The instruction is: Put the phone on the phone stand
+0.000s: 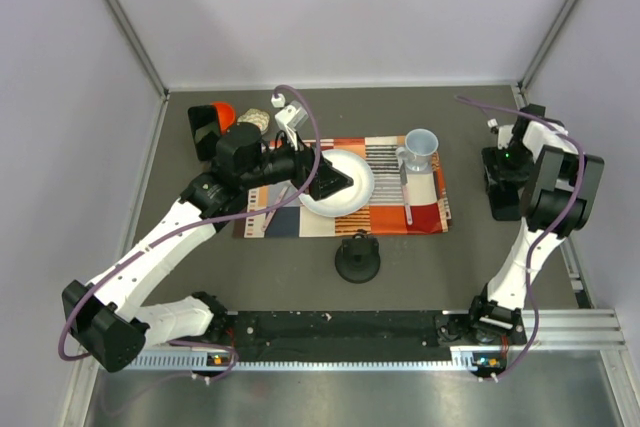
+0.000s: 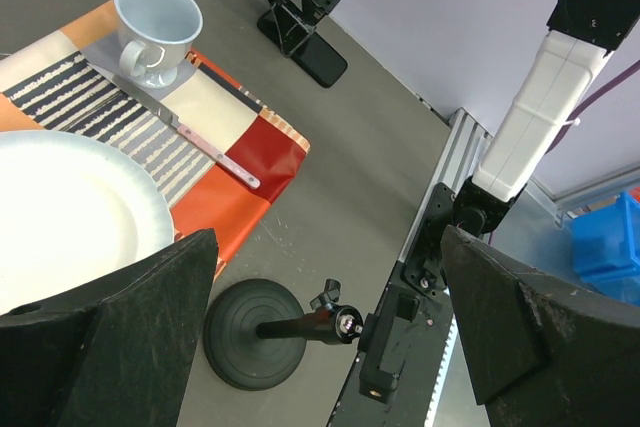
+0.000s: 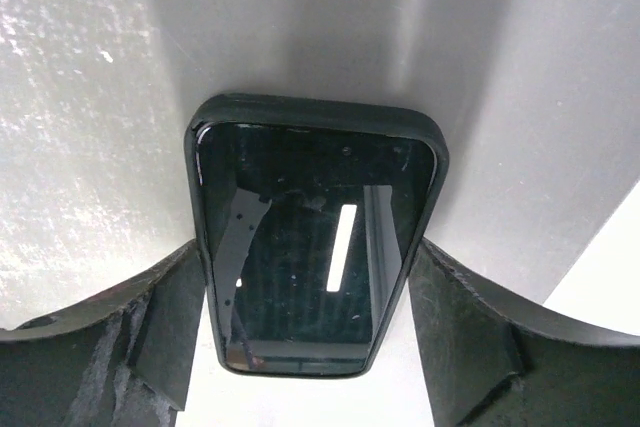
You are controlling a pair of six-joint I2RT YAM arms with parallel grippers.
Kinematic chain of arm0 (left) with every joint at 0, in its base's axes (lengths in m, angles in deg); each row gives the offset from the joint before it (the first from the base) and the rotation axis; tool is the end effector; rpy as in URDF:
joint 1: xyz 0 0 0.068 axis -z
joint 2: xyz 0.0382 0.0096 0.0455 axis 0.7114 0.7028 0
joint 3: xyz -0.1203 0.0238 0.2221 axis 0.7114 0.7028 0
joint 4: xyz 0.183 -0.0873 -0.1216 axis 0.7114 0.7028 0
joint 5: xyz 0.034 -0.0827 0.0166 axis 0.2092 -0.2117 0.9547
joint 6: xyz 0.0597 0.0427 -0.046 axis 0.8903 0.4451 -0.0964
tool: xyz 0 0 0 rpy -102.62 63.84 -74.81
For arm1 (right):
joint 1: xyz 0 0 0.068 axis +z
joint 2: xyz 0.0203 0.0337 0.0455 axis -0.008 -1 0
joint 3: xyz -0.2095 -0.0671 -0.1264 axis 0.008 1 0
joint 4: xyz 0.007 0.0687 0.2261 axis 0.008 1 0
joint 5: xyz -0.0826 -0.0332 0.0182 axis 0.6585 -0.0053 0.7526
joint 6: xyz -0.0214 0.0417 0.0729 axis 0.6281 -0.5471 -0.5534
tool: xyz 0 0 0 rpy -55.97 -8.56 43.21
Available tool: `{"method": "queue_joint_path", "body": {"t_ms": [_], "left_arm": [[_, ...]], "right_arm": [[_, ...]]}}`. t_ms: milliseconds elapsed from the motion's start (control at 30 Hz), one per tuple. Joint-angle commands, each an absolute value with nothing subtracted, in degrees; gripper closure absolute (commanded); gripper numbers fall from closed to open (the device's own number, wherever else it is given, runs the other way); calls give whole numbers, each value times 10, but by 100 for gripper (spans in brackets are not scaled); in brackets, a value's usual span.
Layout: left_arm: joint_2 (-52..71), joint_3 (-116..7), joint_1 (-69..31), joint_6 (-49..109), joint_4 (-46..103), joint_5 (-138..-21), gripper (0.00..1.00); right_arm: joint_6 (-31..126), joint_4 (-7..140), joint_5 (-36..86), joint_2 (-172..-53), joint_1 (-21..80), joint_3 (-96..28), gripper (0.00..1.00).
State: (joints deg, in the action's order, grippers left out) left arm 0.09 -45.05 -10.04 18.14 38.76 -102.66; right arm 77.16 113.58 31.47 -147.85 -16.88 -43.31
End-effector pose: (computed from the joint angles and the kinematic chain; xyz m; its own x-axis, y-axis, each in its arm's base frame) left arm 0.2025 -0.1925 0.3576 -0.5132 -0.0597 -0.8562 0.7697 0.4095 -0.4899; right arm 0.3583 -0.1100 0.1208 -0.9785 -0.1008 -0.1801 -0.0931 0.9944 -0.0506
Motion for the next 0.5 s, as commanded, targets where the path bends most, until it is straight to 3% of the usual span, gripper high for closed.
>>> {"method": "queue_joint_path", "body": {"t_ms": [0, 133, 167, 267, 467], "left_arm": [[-6, -459, -99, 189, 358, -1020, 2], [-5, -459, -99, 189, 359, -1018, 2], [-5, -460, -99, 189, 359, -1018, 2], [-4, -459, -99, 189, 359, -1018, 2], [1, -457, -100, 186, 355, -1021, 2]], "right_arm": [[770, 1144, 373, -1516, -161, -398, 39], [777, 1145, 376, -1506, -160, -409, 71], [777, 1144, 376, -1503, -160, -413, 83], [769, 1144, 385, -1489, -160, -437, 100], [704, 1108, 409, -1426, -160, -457, 100]]}}
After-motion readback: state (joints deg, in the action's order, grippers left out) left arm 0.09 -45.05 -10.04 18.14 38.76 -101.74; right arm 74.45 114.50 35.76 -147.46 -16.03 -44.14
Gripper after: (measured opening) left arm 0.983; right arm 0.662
